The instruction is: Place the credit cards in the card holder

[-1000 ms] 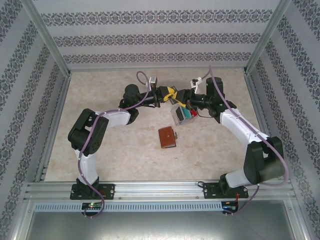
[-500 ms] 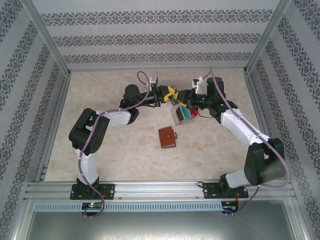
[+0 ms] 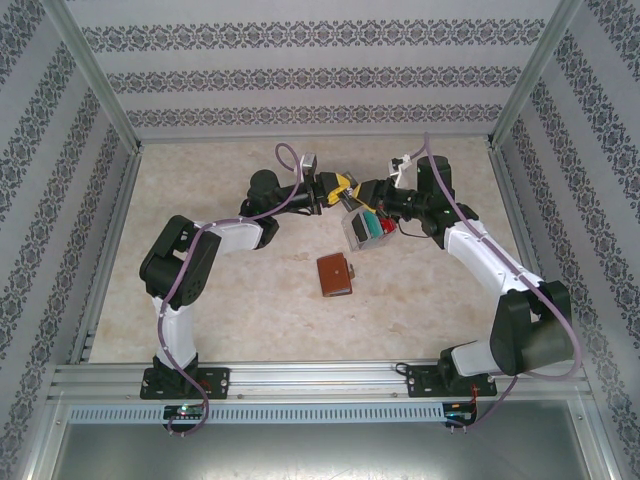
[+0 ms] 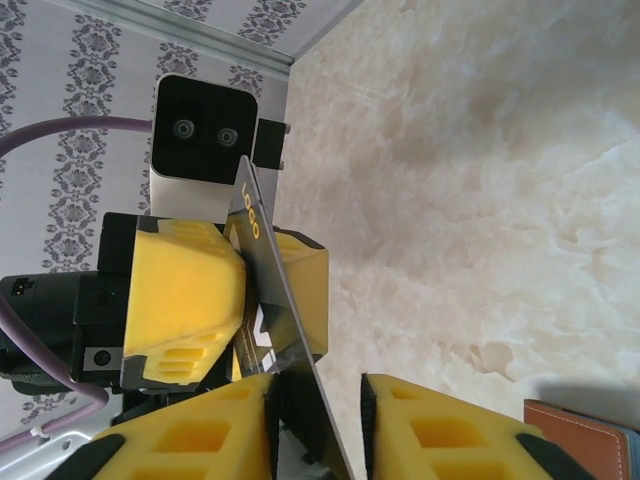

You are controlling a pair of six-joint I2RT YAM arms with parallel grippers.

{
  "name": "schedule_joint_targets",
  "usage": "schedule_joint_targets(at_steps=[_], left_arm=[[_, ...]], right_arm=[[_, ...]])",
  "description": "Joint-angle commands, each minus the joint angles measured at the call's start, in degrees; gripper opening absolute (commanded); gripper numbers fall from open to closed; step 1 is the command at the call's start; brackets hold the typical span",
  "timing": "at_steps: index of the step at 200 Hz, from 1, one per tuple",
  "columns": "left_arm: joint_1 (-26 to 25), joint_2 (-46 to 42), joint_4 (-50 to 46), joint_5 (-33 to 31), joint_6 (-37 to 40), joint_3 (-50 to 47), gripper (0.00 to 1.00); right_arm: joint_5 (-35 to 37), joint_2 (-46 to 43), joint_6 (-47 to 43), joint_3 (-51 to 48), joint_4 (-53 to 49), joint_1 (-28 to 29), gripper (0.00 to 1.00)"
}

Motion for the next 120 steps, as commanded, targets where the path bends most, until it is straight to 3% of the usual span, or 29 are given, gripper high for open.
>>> schedule_joint_targets(at_steps=[1, 120], left_arm=[[-0.5, -0.6, 7.9, 1.3, -1.1, 1.5, 0.16], [-0.5, -0.3, 8.9, 1.3, -1.9, 1.5, 0.19]], right_arm=[[3.4, -0.5, -0.4, -0.9, -2.4, -1.2, 0.29], [6.9, -1.8, -1.3, -1.2, -5.1, -1.6, 0.28]])
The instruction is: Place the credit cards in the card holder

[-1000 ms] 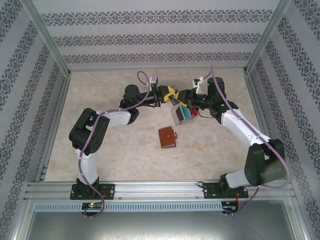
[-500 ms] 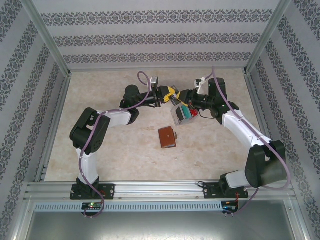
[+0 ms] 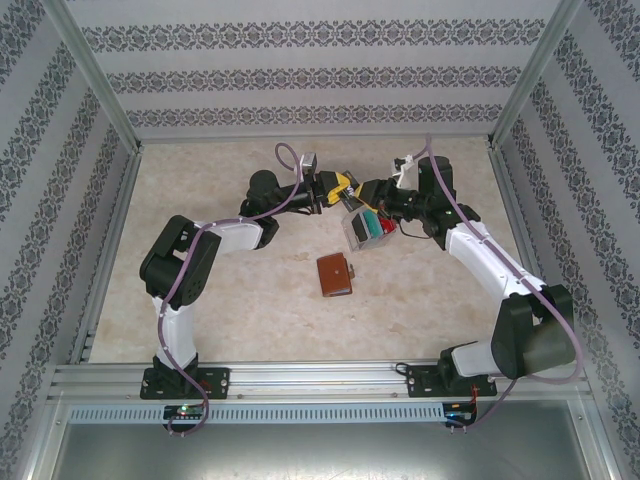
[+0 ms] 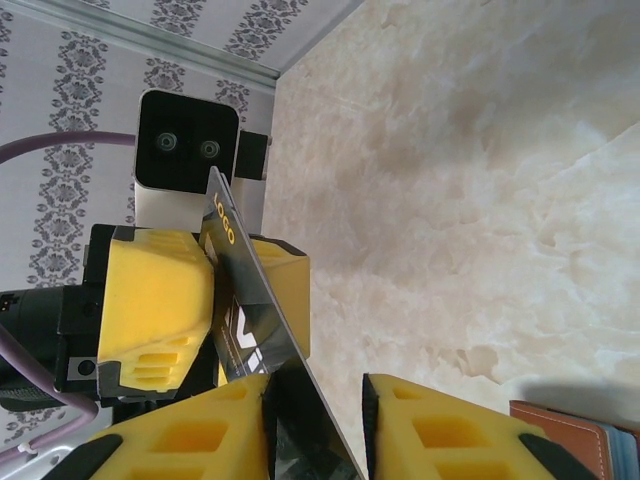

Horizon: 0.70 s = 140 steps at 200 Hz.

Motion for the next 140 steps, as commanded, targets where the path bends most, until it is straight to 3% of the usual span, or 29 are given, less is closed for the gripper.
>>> schedule_joint_targets(at_steps=[1, 41, 67, 78, 94, 140], left_arm=[[-0.5, -0.3, 7.9, 1.2, -0.8, 1.4, 0.19], [-0.5, -0.2, 7.8, 1.4, -1.1, 1.9, 0.19], [-0.4, 0.0, 7.9, 1.2, -1.1, 1.8, 0.18], [-0.4, -0.1, 8.1, 0.8, -1.1, 1.5, 0.15], [-0.4, -0.1, 7.8, 0.3, -1.0, 1.1, 0.15], [-0.5, 0.1, 7.7, 0.3, -1.2, 1.3, 0.27]], right_arm=[[4.6, -0.7, -1.2, -1.2, -3.4, -1.4, 0.28], [4.8, -1.1, -1.1, -1.3, -3.6, -1.5, 0.27], [4.6, -1.3, -1.1, -1.5, -3.7, -1.6, 0.23], [4.2, -1.4, -1.4, -1.4, -3.6, -1.6, 0.15], [4.2, -1.7, -1.7, -1.1, -4.1, -1.7, 0.15], [6.7, -2.6, -3.3, -1.3, -6.8, -2.0, 0.13]])
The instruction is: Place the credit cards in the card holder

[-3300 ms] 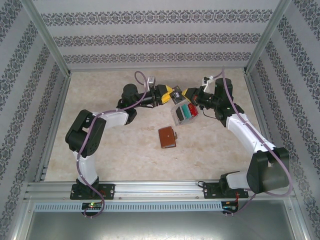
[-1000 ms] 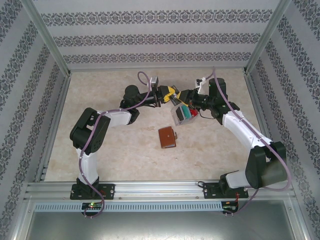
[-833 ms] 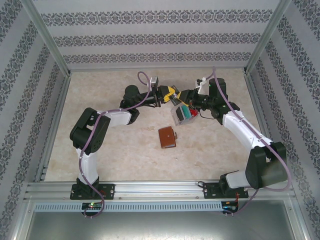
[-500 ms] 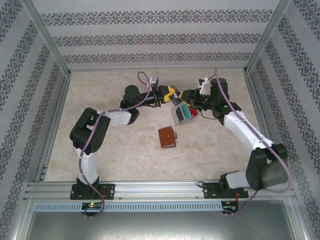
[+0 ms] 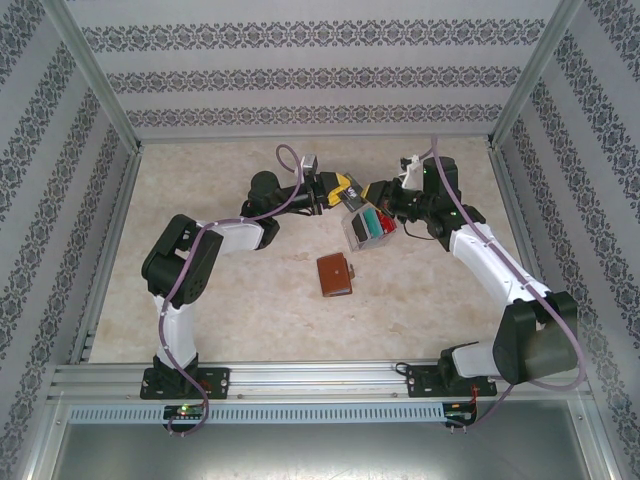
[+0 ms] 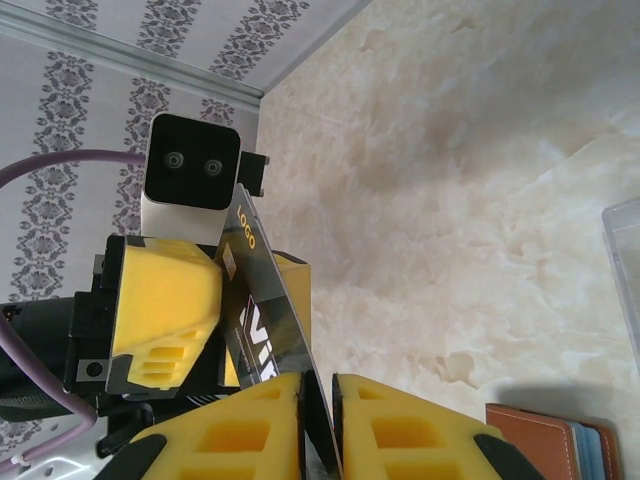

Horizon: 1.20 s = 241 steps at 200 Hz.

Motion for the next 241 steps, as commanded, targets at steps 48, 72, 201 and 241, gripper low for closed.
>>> schedule_joint_targets(at_steps=[48, 72, 201, 241], left_arm=[[-0.5, -0.8, 7.3, 0.7, -0.5, 1.4, 0.27], [-0.5, -0.7, 7.3, 0.7, -0.5, 1.5, 0.25], [-0.5, -0.3, 6.7, 0.2, 0.3, 1.4, 0.1], [-0.5, -0.2, 6.7, 0.5, 0.3, 1.5, 0.11]], right_arm=[[6.5, -1.6, -0.7, -2.0, -4.2, -1.1, 0.16], [6.4, -1.4, -0.6, -1.9, -4.3, -1.1, 0.16], [-0.9, 1.4, 1.5, -0.2, 0.3, 0.9, 0.42], [-3.2, 3.6, 4.7, -0.6, 4.4, 2.1, 0.48]])
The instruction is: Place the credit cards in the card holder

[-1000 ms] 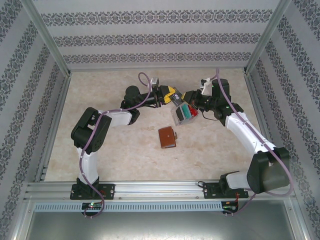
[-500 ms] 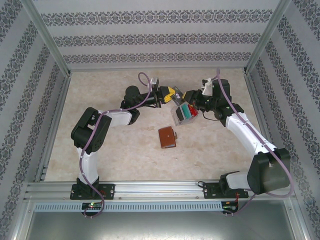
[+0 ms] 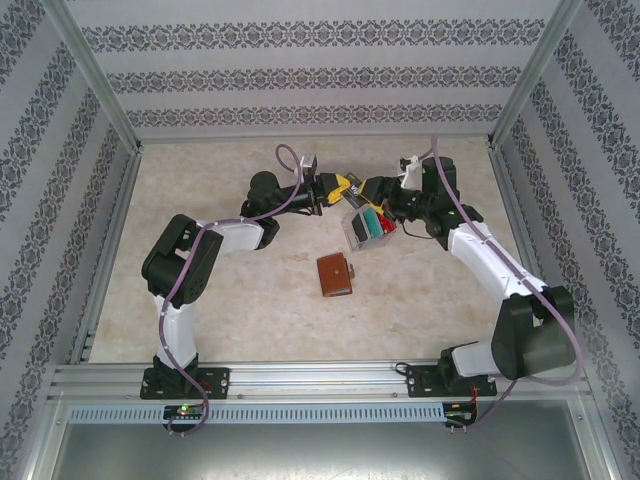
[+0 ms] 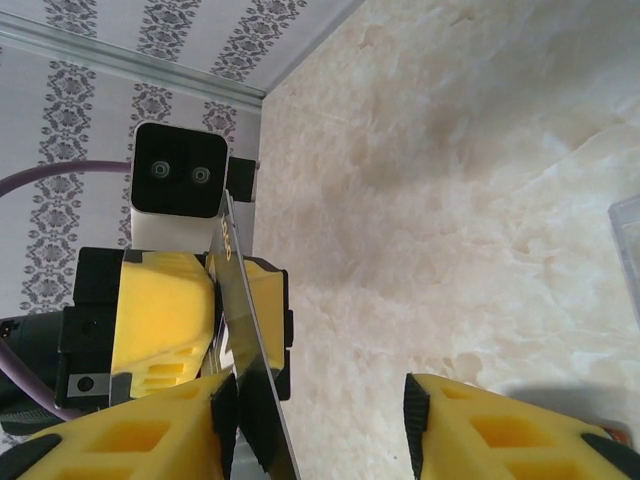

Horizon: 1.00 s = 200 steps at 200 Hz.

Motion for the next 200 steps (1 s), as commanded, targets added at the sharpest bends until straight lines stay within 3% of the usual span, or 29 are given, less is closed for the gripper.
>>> schedule_joint_targets(at_steps=[1, 45, 200], left_arm=[[-0.5, -0.2, 6.0, 0.5, 0.8, 1.5, 0.11], [-0.5, 0.2, 8.9, -1.0, -1.2, 1.4, 0.19], [-0.5, 1.3, 11.0, -1.5, -3.4, 2.4, 0.23]], right_arm=[[-1.8, 1.6, 1.7, -0.2, 1.5, 1.6, 0.48], [0.8, 1.2, -0.9, -0.2, -3.5, 1.4, 0.33], [0.1, -1.0, -3.9, -4.1, -7.7, -0.9, 0.29]])
